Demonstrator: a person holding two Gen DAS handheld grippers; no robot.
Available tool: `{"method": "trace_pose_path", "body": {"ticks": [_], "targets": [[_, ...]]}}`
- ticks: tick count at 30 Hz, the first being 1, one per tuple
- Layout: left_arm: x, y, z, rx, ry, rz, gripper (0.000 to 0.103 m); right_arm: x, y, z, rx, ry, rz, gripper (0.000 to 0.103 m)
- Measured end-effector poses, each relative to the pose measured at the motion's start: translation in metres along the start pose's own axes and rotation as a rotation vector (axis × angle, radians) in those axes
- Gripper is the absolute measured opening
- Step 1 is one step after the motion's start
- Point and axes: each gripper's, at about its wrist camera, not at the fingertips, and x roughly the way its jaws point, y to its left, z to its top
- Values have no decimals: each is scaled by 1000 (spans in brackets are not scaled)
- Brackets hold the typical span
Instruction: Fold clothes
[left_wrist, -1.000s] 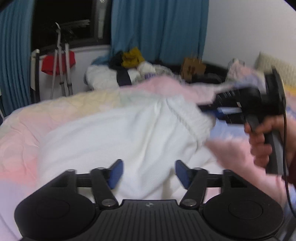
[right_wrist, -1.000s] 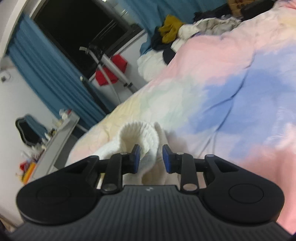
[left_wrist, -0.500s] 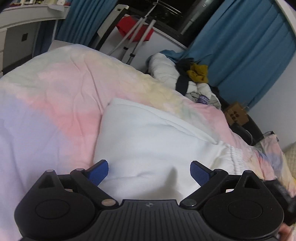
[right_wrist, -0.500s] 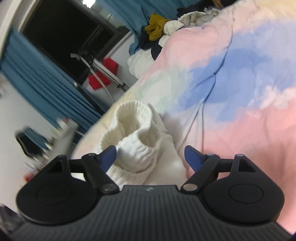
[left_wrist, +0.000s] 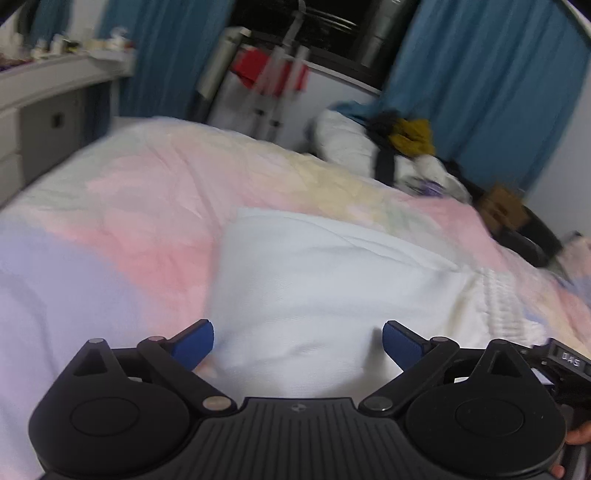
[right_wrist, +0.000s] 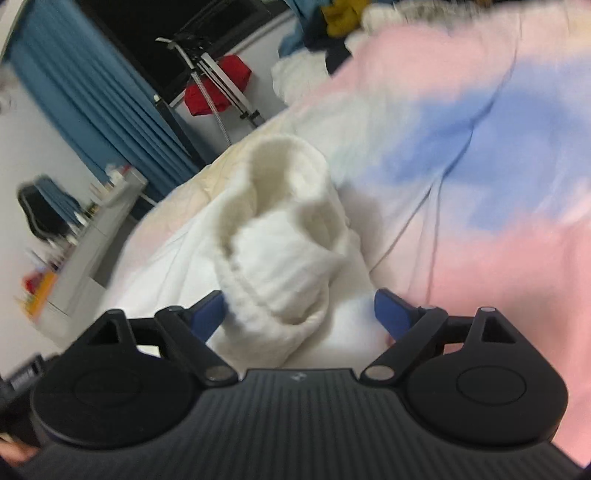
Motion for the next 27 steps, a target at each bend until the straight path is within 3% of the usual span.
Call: {"method": "trace_pose_path", "body": {"ticks": [2,6,11,13,17,18,20,21,23,25,27], "targets": [[-1,5,1,3,-13,22,99,14,-6,4,23,15,18,103],[8,19,1,-69,49,-10,99,28,-13,5,124,29,126,103],[18,26,1,-126,106,-67,98,-1,6,17,138,-44,317,103],[22,29,0,-133,117,-75,97,-6,16,17,96,-58,347,103],[27,30,-3,-115,130,-71,96,14,16,6,34,10,172,103],[28,29,-4,-105,128,-66,90,23,12,1,38,38,131,102],[27,25,-4,-79,119,-54,82,33,10,-5,32,57,67,83],[26,23,-3,-64,112,-48,73,30,15,-6,14,43,49,77],[20,17,-2,-22,92,-35,59,20,29,-5,-36,6,41,56],[9,11,-1,-16,62,-33,45,9,46,-5,-89,-34,41,48],[-5,4,2,-22,28,-45,41,-5,60,-4,-114,-76,59,43]]}}
